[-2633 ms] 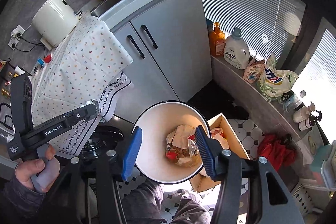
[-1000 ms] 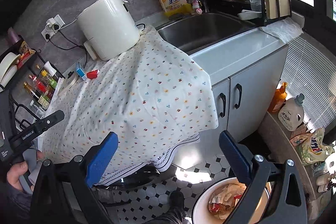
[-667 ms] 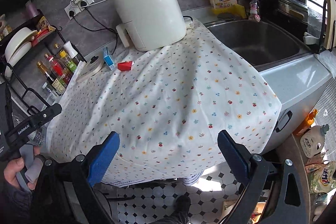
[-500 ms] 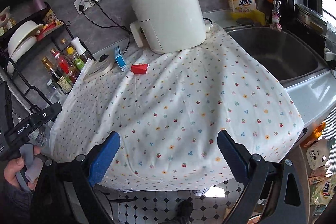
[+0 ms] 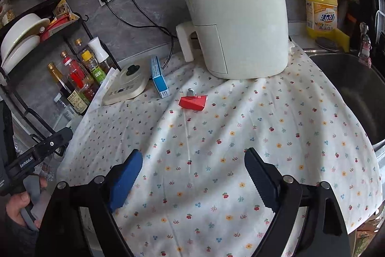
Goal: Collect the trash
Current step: 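Move both tools back toward the medicine box and red wrapper on the counter, then grasp the blue medicine box with the left tool while the right tool grasps the red wrapper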
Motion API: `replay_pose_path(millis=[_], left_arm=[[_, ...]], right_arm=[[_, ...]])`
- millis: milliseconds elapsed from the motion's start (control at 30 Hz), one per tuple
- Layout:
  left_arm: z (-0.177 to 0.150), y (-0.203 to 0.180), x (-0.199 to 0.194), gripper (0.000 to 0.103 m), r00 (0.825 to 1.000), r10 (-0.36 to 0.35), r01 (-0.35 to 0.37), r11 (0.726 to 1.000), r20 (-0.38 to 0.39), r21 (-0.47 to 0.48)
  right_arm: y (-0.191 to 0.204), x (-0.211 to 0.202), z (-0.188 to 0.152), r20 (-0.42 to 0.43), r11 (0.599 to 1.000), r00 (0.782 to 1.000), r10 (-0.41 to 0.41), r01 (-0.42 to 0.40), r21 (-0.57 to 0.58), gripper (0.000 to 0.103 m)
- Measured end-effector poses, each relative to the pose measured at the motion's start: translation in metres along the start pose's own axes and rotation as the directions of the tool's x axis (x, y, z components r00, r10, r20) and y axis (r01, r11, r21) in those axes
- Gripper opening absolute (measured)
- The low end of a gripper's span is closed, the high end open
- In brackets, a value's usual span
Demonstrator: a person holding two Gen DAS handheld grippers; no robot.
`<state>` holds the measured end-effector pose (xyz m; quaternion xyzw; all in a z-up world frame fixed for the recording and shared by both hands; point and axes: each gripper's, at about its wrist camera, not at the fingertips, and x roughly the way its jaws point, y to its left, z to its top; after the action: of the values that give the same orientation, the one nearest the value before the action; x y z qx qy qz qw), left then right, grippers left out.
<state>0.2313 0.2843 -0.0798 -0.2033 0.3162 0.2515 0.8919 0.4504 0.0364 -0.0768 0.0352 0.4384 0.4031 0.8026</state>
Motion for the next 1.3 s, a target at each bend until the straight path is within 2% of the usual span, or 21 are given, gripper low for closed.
replay_pose_path(millis=[267, 700, 733, 767, 800, 967, 1300], left_arm=[[0.021, 0.019, 0.046, 0.097, 1.0, -0.007, 0.007, 1.0, -0.028, -0.011], [0.035, 0.032, 0.086, 0.097, 0.997, -0.002, 0.0, 1.0, -0.079, -0.021], [0.036, 0.031, 0.088, 0.097, 0.997, -0.009, 0.008, 1.0, -0.081, -0.018], [0.037, 0.029, 0.09, 0.097, 0.996, -0.014, 0.013, 1.0, -0.084, -0.016], [0.039, 0.027, 0.094, 0.097, 0.996, -0.019, 0.019, 1.0, -0.086, -0.012], [0.045, 0.009, 0.113, 0.097, 0.994, -0.054, 0.054, 0.999, -0.1, 0.001], [0.065, -0.026, 0.149, 0.097, 0.989, -0.111, 0.11, 0.994, -0.099, -0.016]], right_arm=[[0.01, 0.068, 0.038, -0.036, 1.0, 0.999, 0.0, 0.0, -0.001, 0.08], [-0.009, 0.16, 0.069, -0.109, 0.993, 0.994, 0.024, -0.011, 0.119, 0.077], [-0.009, 0.167, 0.07, -0.124, 0.993, 0.992, 0.033, -0.018, 0.12, 0.071], [-0.009, 0.174, 0.069, -0.15, 0.993, 0.988, 0.046, -0.029, 0.117, 0.046], [-0.009, 0.177, 0.068, -0.17, 0.993, 0.984, 0.055, -0.035, 0.117, 0.046], [-0.007, 0.158, 0.063, -0.141, 0.996, 0.989, 0.042, -0.03, 0.083, 0.045], [-0.05, 0.104, 0.052, -0.11, 0.988, 0.991, -0.075, 0.088, 0.124, 0.046]])
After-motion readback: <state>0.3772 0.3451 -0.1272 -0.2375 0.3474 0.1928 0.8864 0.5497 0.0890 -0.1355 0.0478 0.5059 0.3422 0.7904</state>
